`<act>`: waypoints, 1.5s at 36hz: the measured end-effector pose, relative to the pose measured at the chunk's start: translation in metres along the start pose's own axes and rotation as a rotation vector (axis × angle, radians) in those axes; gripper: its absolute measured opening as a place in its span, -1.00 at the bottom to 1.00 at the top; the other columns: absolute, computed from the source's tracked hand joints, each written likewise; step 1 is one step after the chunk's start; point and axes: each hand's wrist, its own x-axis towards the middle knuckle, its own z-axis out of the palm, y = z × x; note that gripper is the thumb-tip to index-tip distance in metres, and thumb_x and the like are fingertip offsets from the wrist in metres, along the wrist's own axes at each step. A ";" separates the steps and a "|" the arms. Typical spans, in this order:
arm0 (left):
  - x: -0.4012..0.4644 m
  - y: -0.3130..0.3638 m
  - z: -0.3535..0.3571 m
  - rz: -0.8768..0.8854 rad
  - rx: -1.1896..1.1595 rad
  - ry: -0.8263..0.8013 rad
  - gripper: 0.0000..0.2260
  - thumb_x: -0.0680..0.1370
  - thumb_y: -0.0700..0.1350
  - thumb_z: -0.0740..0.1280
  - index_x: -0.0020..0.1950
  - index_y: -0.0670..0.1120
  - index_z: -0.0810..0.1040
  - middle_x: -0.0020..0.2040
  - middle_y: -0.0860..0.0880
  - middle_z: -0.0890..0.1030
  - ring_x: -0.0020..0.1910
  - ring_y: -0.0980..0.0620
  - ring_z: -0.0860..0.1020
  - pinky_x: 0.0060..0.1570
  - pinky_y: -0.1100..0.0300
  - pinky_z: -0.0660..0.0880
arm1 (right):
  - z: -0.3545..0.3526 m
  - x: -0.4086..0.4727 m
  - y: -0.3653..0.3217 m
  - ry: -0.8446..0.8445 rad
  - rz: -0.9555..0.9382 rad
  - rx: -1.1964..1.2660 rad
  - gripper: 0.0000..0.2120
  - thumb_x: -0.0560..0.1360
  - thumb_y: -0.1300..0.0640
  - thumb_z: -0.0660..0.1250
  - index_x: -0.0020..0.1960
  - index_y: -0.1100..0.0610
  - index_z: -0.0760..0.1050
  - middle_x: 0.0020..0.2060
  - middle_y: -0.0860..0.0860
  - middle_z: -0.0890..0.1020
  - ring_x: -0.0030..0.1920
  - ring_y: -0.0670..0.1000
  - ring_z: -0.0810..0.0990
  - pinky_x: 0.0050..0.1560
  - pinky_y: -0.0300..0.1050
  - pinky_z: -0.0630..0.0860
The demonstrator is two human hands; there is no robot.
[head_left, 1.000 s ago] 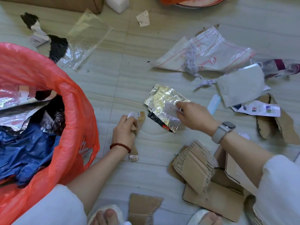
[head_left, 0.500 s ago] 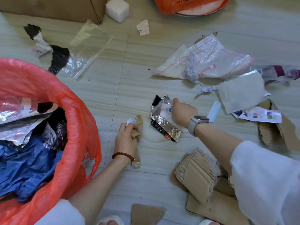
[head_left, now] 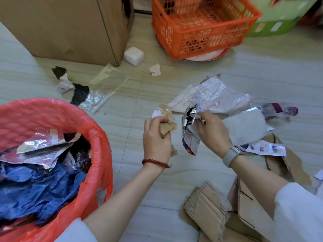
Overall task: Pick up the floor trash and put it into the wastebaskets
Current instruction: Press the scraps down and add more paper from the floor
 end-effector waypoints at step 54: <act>0.010 -0.076 -0.335 -0.221 0.591 0.118 -0.58 0.54 -0.06 0.24 0.40 -0.01 0.32 0.46 -0.10 0.22 0.44 -0.08 0.20 0.38 -0.04 0.20 | 0.098 -0.077 -0.309 -0.880 -0.938 -0.575 -0.25 0.43 -0.36 0.14 0.43 -0.32 -0.26 0.50 0.04 -0.28 0.44 0.36 -0.30 0.30 0.54 -0.19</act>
